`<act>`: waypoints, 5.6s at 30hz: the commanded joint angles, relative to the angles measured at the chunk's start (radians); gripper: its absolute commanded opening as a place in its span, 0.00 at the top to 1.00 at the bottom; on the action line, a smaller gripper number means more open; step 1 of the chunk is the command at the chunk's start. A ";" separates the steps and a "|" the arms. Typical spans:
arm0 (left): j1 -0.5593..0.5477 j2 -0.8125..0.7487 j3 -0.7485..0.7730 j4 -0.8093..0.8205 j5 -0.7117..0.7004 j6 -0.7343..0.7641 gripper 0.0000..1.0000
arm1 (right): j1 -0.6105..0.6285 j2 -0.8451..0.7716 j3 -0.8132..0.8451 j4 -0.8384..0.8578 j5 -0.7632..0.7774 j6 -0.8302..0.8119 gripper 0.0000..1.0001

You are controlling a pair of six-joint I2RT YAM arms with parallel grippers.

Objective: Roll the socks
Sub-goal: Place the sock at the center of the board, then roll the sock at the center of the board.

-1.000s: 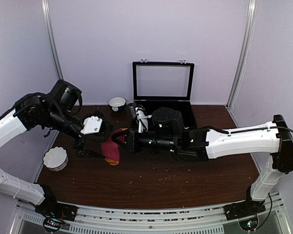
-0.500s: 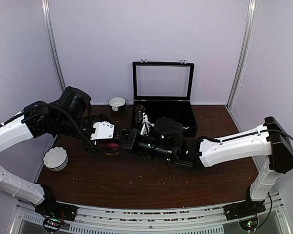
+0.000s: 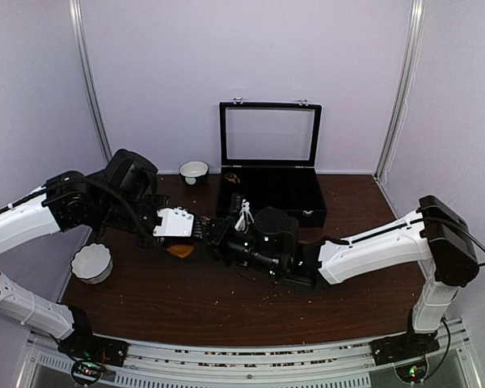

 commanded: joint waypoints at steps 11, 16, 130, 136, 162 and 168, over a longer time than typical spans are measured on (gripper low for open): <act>0.009 0.006 0.025 -0.008 0.159 -0.075 1.00 | 0.009 0.016 -0.026 0.148 -0.064 0.034 0.76; 0.012 -0.006 0.082 -0.093 0.314 -0.104 0.51 | 0.006 0.004 -0.056 0.222 -0.062 -0.002 1.00; 0.178 0.648 0.025 0.012 0.828 -0.217 0.28 | 0.018 -0.026 -0.195 -0.620 0.162 -0.470 0.30; 0.176 0.727 0.070 -0.039 0.870 -0.210 0.42 | 0.018 -0.016 -0.236 -0.545 0.135 -0.448 0.34; 0.165 0.762 0.026 -0.039 0.790 -0.221 0.63 | 0.013 0.031 -0.301 -0.390 0.065 -0.408 0.90; 0.167 0.727 0.016 -0.061 0.742 -0.210 0.02 | 0.012 0.026 -0.324 -0.354 0.070 -0.398 0.92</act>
